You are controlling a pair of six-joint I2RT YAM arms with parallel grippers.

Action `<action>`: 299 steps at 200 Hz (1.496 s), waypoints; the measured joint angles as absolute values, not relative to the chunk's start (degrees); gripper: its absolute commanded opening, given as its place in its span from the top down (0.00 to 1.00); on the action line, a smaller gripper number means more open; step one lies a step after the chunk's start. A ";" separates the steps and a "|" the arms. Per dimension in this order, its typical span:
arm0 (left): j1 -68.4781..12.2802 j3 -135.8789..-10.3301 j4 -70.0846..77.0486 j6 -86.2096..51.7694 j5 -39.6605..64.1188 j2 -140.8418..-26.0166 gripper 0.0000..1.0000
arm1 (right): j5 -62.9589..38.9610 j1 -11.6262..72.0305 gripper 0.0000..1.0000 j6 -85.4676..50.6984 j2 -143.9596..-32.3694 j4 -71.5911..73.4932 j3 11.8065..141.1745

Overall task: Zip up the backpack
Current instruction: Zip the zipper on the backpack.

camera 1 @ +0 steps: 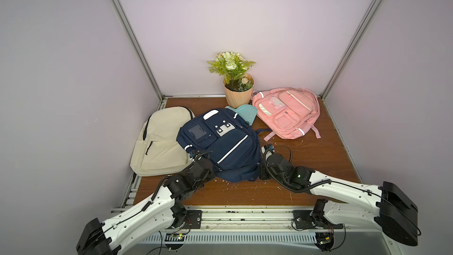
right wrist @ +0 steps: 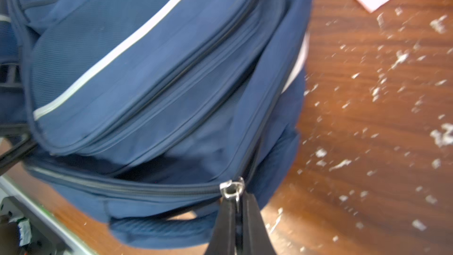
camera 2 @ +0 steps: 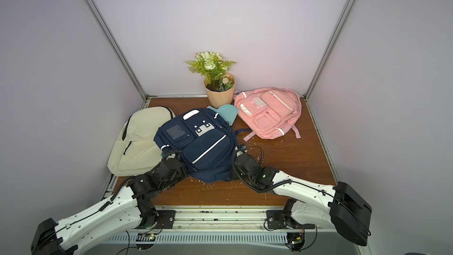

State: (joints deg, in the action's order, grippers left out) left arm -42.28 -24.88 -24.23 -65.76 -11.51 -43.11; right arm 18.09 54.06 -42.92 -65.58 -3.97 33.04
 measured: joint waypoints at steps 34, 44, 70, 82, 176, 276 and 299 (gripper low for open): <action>-34.44 -27.68 -25.06 -59.51 -6.90 -44.91 1.00 | 14.52 52.36 1.00 -40.51 -65.47 -2.74 33.41; -31.75 -28.21 -25.23 -57.87 -5.74 -45.63 0.98 | 12.99 52.45 1.00 -39.75 -65.23 -1.69 33.39; -24.40 -29.93 -26.48 -53.34 -2.90 -48.36 0.85 | 11.60 56.51 1.00 -38.81 -64.20 2.35 32.60; -22.17 -31.46 -27.97 -51.29 -3.88 -49.80 0.74 | 12.32 60.84 1.00 -38.76 -64.31 3.86 32.53; -37.67 -33.39 -26.81 -42.48 -11.94 -42.92 0.24 | 20.08 70.81 1.00 -39.94 -72.71 -0.80 41.01; -59.24 -22.96 -2.20 -29.74 -5.91 -49.21 0.25 | 22.35 70.74 1.00 -42.00 -68.23 -2.15 40.47; -59.31 -22.98 1.58 -27.59 -3.07 -53.78 0.29 | 22.31 70.74 1.00 -41.95 -68.23 -2.57 40.47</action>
State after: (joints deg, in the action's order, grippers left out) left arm -59.31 -22.98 1.58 -27.59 -3.07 -53.78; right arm 22.31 70.74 -41.95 -68.23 -2.57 40.47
